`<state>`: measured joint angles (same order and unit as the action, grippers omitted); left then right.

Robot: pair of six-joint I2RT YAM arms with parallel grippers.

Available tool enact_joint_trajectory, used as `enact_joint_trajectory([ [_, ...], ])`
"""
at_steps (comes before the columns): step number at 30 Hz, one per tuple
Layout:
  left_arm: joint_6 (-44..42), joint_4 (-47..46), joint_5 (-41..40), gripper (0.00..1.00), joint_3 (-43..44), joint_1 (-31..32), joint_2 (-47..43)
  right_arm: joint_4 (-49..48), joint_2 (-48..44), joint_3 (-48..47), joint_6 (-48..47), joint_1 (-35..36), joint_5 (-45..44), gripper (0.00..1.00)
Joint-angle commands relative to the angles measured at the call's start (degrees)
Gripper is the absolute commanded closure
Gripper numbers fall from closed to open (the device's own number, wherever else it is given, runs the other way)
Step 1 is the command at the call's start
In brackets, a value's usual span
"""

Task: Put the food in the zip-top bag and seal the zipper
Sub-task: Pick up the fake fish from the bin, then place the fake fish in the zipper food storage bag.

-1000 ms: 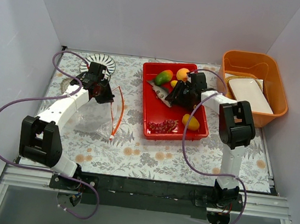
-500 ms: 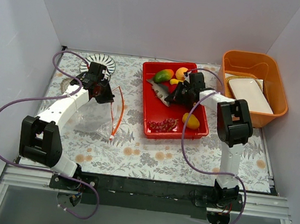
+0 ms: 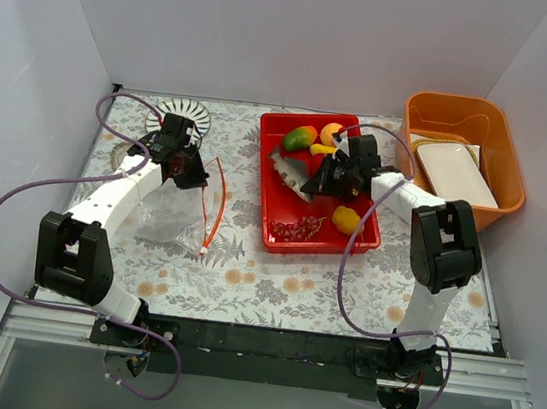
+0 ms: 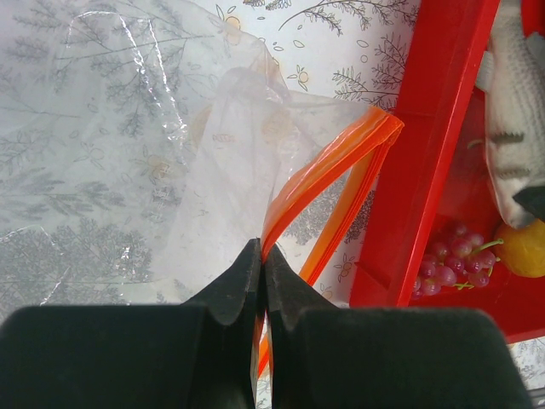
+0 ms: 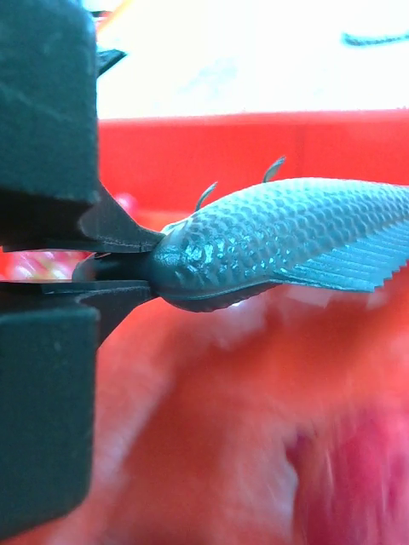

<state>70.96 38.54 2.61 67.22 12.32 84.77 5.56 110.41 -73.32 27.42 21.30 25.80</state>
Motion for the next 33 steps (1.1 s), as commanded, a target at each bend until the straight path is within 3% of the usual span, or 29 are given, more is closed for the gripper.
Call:
enact_joint_trajectory([
  [1, 0.06, -0.05, 0.11, 1.0, 0.46, -0.28, -2.95, 3.83, -7.57, 0.98, -6.4, 2.34, 0.57, 0.99],
  [5, 0.06, 0.04, -0.06, 1.0, 0.63, -0.28, -3.3, 11.12, -12.14, 1.42, -12.47, 4.36, -2.95, 0.99],
  [16, 0.41, -0.22, -0.42, 1.0, 1.51, -0.28, -2.6, 13.95, -27.6, 8.98, -15.99, 10.6, -7.0, 0.99],
  [33, 0.41, -1.46, 1.43, 1.0, 3.09, -0.36, -0.57, 19.49, -28.5, 5.12, -12.57, 19.3, -6.82, 0.99],
])
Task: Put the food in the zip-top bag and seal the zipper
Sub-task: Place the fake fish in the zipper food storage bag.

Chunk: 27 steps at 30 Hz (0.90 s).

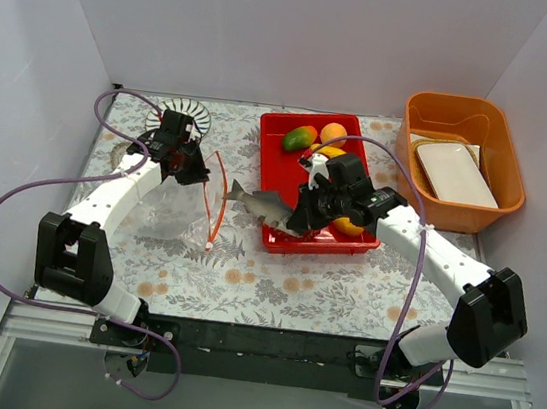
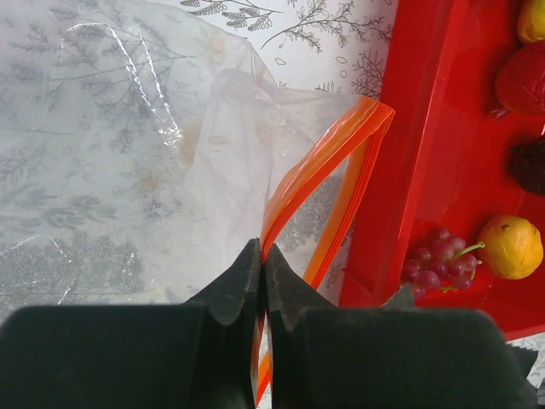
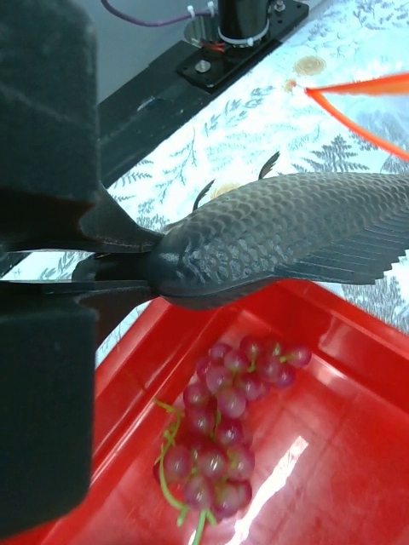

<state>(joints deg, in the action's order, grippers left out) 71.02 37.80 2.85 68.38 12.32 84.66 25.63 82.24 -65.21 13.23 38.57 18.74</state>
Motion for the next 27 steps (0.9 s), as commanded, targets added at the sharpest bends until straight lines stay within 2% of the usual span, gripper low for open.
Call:
enact_joint_trajectory([
  [1, 0.34, -0.71, 1.19, 1.0, 1.93, -0.28, -0.46, -0.67, 0.29, -3.25, 1.79, 2.3, 0.33, 0.99],
  [13, 0.69, -0.89, 5.06, 1.0, 1.14, -0.36, -1.16, 2.58, 10.22, -13.26, 1.97, 6.69, -1.16, 0.99],
  [20, 0.52, 0.16, 4.27, 1.0, 0.97, -0.28, -2.57, 8.64, 16.37, -21.52, 1.7, 8.19, -5.2, 0.99],
  [24, 0.17, 0.96, 3.39, 1.0, 0.97, -0.28, -2.92, 8.39, 17.08, -22.42, 2.84, 8.37, -5.91, 0.99],
  [27, -0.01, 1.31, 3.3, 1.0, 0.97, -0.28, -2.75, 11.7, 18.04, -25.39, 4.43, 8.63, -12.38, 0.99],
])
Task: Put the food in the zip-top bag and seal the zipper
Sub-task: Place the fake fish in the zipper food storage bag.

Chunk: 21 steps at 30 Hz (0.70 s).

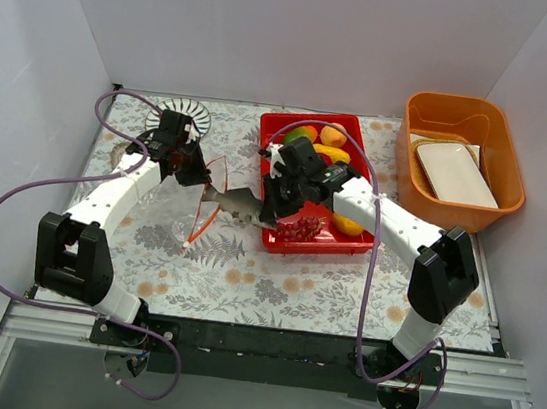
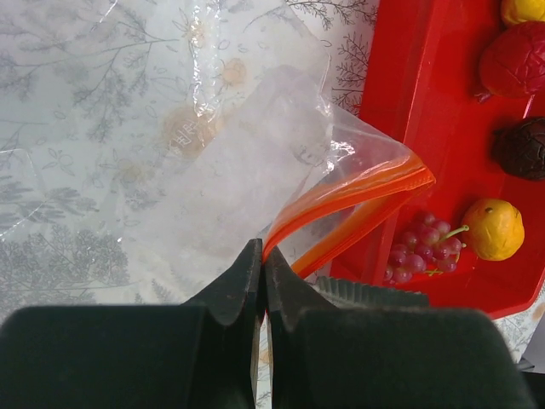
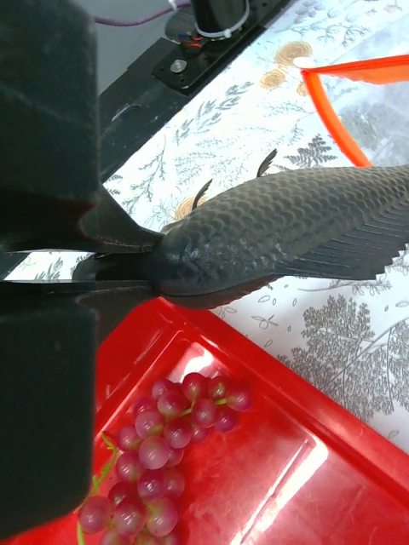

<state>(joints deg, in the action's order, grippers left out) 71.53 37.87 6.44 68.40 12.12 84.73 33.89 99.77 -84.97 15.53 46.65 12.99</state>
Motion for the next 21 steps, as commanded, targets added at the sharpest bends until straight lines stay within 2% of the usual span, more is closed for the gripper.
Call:
enact_joint_trajectory([
  [1, -0.34, 1.33, -0.46, 1.0, 1.12, -0.17, -2.9, 4.51, 0.78, -6.52, 2.48, 0.63, -8.14, 0.99],
  [6, 0.98, 1.86, -1.78, 1.0, 1.47, -0.17, -3.17, 6.45, -1.14, -7.76, 3.46, 2.12, -15.97, 0.99],
  [15, 8.27, 1.33, 0.16, 1.0, 2.7, 1.32, -0.62, 7.86, -0.28, -9.69, 1.35, 7.83, -17.21, 0.99],
  [21, 9.16, 1.86, -0.81, 1.0, 3.67, 3.7, 0.79, 8.73, 1.74, -12.67, 0.12, 10.21, -15.9, 0.99],
])
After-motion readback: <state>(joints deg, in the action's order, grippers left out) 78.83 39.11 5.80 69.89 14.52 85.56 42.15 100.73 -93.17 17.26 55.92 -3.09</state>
